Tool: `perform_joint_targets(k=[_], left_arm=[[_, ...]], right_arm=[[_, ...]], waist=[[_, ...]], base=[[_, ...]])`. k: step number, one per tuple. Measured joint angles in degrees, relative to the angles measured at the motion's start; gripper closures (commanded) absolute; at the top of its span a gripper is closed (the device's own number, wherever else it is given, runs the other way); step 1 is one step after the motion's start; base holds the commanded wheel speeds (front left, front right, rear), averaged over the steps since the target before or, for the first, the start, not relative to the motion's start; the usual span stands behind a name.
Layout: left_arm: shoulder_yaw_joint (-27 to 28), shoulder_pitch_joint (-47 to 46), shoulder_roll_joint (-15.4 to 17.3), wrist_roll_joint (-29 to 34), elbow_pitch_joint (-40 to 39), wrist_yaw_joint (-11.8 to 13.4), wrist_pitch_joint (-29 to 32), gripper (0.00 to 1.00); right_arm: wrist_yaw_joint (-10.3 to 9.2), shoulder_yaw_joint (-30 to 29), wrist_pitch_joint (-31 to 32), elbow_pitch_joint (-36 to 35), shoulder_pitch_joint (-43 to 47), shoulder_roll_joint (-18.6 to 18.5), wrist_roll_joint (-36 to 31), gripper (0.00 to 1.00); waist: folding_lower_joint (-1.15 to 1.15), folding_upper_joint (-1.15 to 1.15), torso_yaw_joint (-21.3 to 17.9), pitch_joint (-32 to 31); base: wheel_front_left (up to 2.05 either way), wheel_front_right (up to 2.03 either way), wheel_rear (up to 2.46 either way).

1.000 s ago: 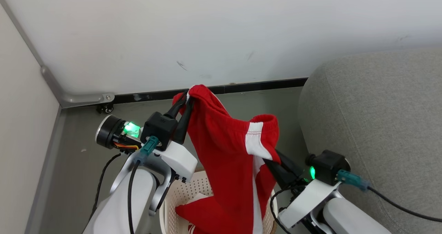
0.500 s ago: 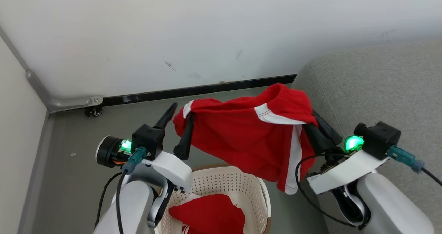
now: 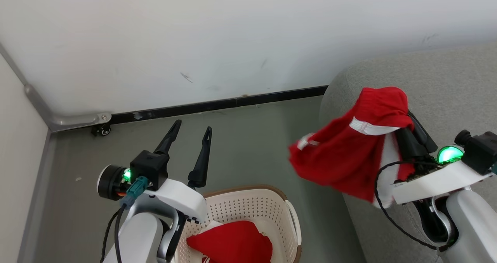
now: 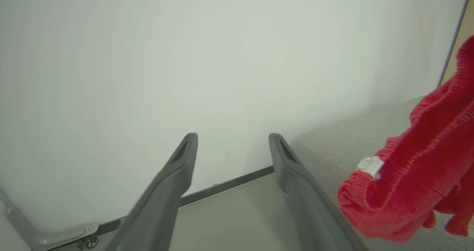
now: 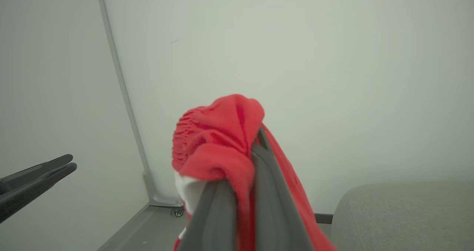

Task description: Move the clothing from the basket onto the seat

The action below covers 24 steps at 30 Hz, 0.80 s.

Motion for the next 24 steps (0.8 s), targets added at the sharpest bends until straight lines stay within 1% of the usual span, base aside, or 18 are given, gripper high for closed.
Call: perform_joint_targets(k=[11, 17, 21, 24], left_arm=[[0.2, 1.7, -0.3, -0.8, -0.9, 0.2, -1.0, 0.00], [0.9, 1.8, -0.4, -0.9, -1.5, 0.2, -1.4, 0.00], [1.3, 2.4, -0.5, -1.3, -1.6, 0.2, -1.4, 0.00], [1.5, 2.8, -0.5, -1.3, -1.6, 0.2, -1.4, 0.00]], right_arm=[[-0.01, -5.3, 0.0, -3.0, 7.7, -0.1, -1.0, 1.00], [-0.01, -8.5, 0.0, -5.2, 12.0, 1.8, -1.3, 1.00], [-0.01, -9.7, 0.0, -6.8, 14.4, 3.2, -1.7, 1.00], [-0.01, -10.4, 0.0, -7.5, 15.5, 3.6, -2.3, 1.00]], waist=[[0.00, 0.00, -3.0, -0.5], [0.00, 0.00, -5.3, -0.7], [0.00, 0.00, -7.0, -0.8], [0.00, 0.00, -8.0, -0.9]], base=[[0.00, 0.00, 0.00], [0.00, 0.00, 0.00], [0.00, 0.00, 0.00], [0.00, 0.00, 0.00]])
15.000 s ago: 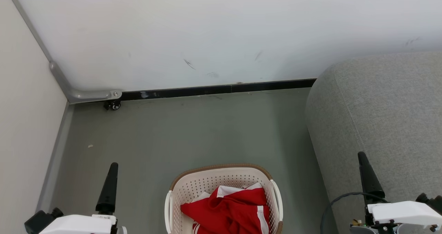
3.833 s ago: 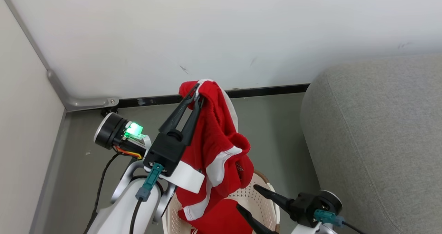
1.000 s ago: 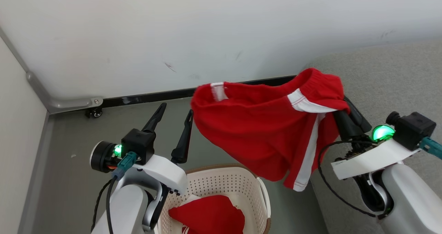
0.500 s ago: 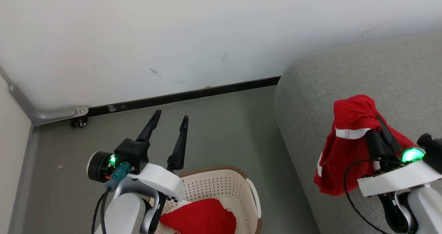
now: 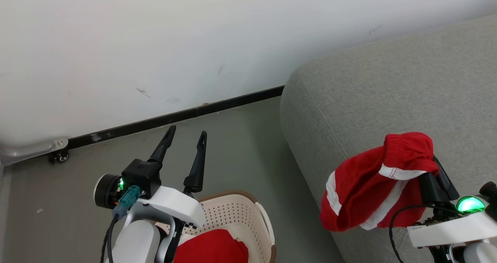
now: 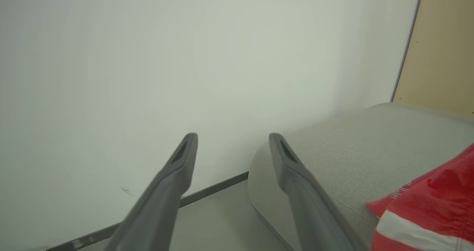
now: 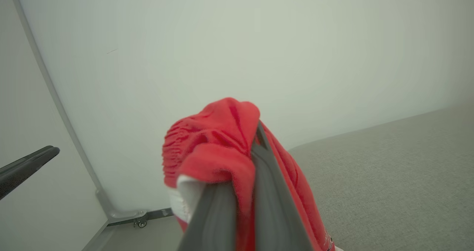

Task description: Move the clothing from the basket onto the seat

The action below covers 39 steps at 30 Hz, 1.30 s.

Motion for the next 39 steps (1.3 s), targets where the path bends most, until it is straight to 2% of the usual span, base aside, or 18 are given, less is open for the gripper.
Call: perform_joint_targets(k=[16, 23, 35, 39], left_arm=[[2.4, 1.5, 0.5, 0.1, -2.2, 1.0, 0.0, 0.00], [4.1, 2.5, 1.5, 0.6, -4.4, 2.2, 0.0, 0.00], [8.2, 3.6, 5.0, 2.2, -11.1, 5.1, -0.1, 0.00], [9.6, 4.2, 6.2, 2.6, -13.4, 5.6, -0.4, 0.00]], right_arm=[[0.00, -1.4, 1.2, -6.3, 5.9, 4.3, -1.4, 1.00], [0.00, -1.1, 2.9, -7.6, 5.2, 4.1, -1.4, 1.00], [0.00, -3.0, 7.2, -8.4, -13.7, -0.2, -0.3, 1.00], [0.00, -2.7, 9.4, -7.6, -19.8, -0.5, 1.4, 1.00]], waist=[[0.00, 0.00, -7.3, 0.4], [0.00, 0.00, -9.5, 1.4], [0.00, 0.00, -10.5, 5.0], [0.00, 0.00, -10.4, 6.3]], base=[[0.00, 0.00, 0.00], [0.00, 0.00, 0.00], [0.00, 0.00, 0.00], [0.00, 0.00, 0.00]])
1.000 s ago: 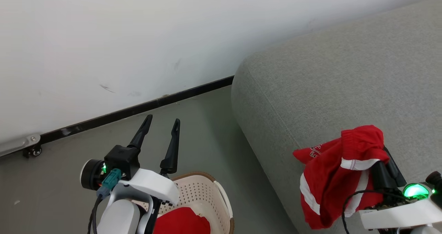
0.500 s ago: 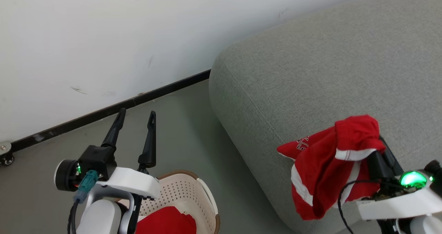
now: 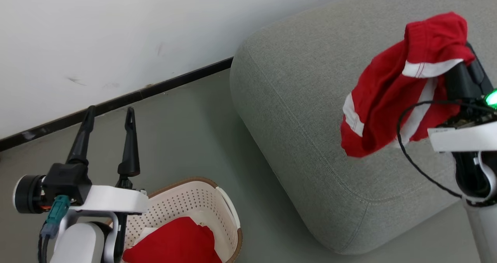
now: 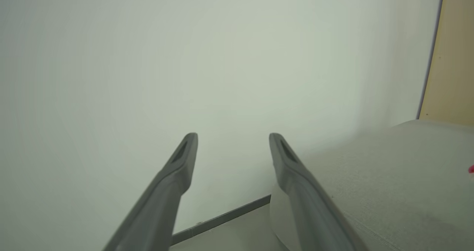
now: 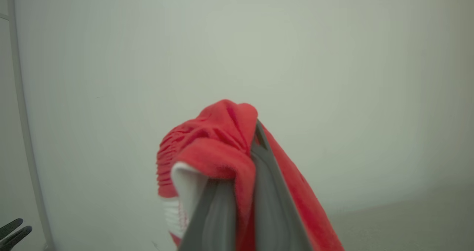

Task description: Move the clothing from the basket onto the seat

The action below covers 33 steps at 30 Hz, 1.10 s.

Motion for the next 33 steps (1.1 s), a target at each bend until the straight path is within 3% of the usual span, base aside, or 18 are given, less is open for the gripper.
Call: perform_joint_targets(k=[14, 19, 33], left_arm=[[1.7, 2.7, 3.9, 2.3, -5.5, 1.0, -0.1, 0.00], [2.2, 2.8, 5.0, 2.7, -7.9, 1.5, 0.1, 0.00], [1.7, 2.8, 8.2, 4.8, -12.8, 1.4, 3.7, 0.00]], right_arm=[[0.00, -5.4, 5.5, 10.7, -18.2, -4.1, 1.7, 1.00], [0.00, -8.0, 6.8, 15.4, -22.4, -7.3, 0.5, 1.00], [0.00, -12.6, 8.3, 27.4, -30.2, -11.1, -1.5, 1.00]], waist=[[0.00, 0.00, 0.9, 5.1], [0.00, 0.00, 1.6, 7.0], [0.00, 0.00, 4.5, 11.9]], base=[[0.00, 0.00, 0.00], [0.00, 0.00, 0.00], [0.00, 0.00, 0.00]])
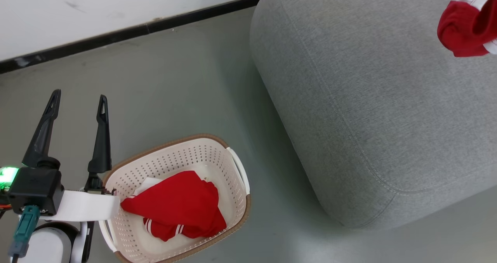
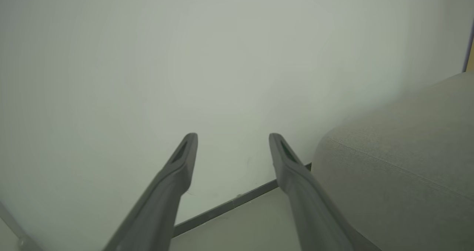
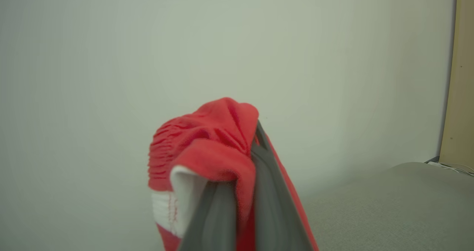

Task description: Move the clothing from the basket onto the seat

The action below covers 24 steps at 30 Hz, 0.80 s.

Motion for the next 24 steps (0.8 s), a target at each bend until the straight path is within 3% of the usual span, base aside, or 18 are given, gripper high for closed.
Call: perform_joint_targets(k=[9, 24], left_arm=[[-0.9, 0.0, 1.0, 0.5, -2.5, -1.0, 2.3, 0.00], [-2.6, -1.0, 1.7, 1.3, -5.9, -2.1, 4.8, 0.00]], right_arm=[[0.00, -0.4, -1.3, 5.5, -3.1, -1.7, -2.4, 1.00], [0.01, 1.0, -4.8, 13.7, -4.4, -0.8, -4.1, 1.00]], waist=[[0.00, 0.00, 1.8, 3.0], [0.00, 0.00, 4.0, 7.6]], base=[[0.00, 0.00, 0.00], [0.00, 0.00, 0.00]])
